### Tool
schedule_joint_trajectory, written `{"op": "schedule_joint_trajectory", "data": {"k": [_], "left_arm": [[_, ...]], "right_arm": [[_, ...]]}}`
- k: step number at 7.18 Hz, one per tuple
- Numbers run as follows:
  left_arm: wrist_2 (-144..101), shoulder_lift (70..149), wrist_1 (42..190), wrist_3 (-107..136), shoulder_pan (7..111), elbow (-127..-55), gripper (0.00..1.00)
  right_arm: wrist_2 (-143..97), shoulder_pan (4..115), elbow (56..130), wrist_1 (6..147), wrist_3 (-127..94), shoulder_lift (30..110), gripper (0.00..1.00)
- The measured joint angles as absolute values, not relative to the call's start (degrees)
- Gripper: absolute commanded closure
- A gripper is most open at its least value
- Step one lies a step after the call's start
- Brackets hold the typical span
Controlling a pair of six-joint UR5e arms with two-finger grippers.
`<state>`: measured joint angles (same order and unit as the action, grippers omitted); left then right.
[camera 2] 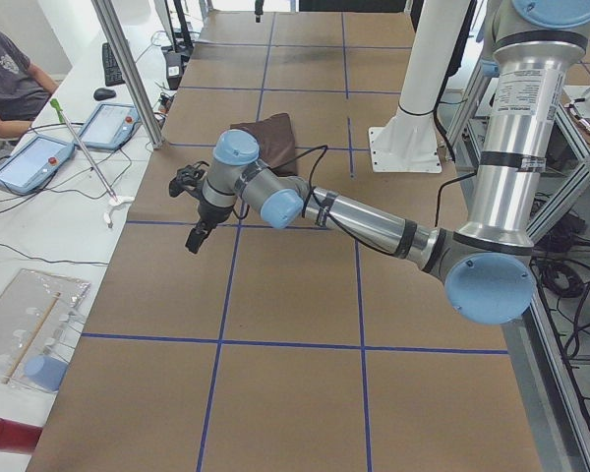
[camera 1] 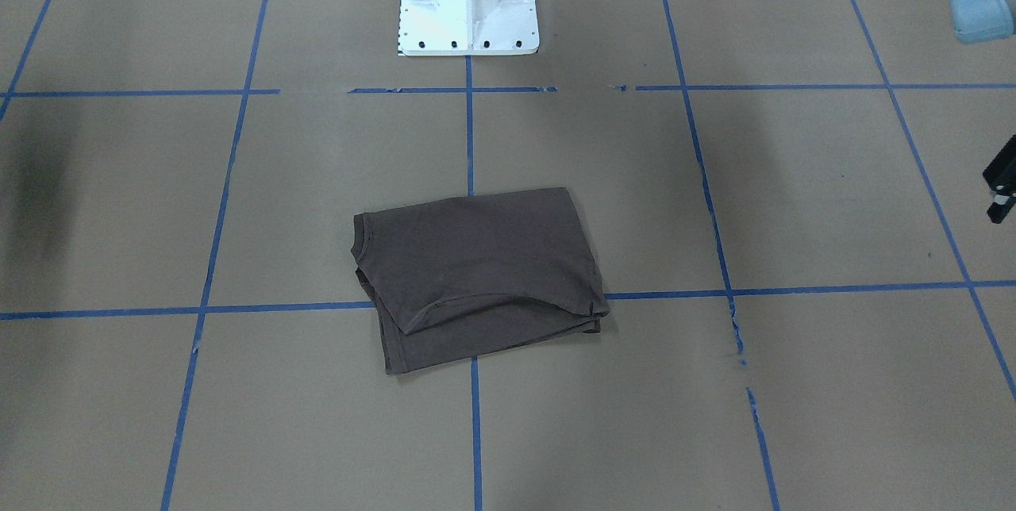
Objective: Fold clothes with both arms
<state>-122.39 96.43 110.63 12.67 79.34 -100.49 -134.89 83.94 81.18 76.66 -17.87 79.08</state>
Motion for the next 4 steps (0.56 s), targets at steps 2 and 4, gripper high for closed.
{"op": "schedule_joint_trajectory", "data": {"k": [2, 4], "left_arm": [[-126.5, 96.0, 113.0, 20.6, 81.0, -99.0, 0.00], [-127.2, 94.0, 115.4, 24.0, 81.1, -97.0, 0.00]], "right_arm": [[-134.0, 86.5, 82.5, 76.1, -15.4, 82.4, 0.00], [-132.3, 87.6, 83.8, 76.1, -15.1, 85.4, 0.00]]}}
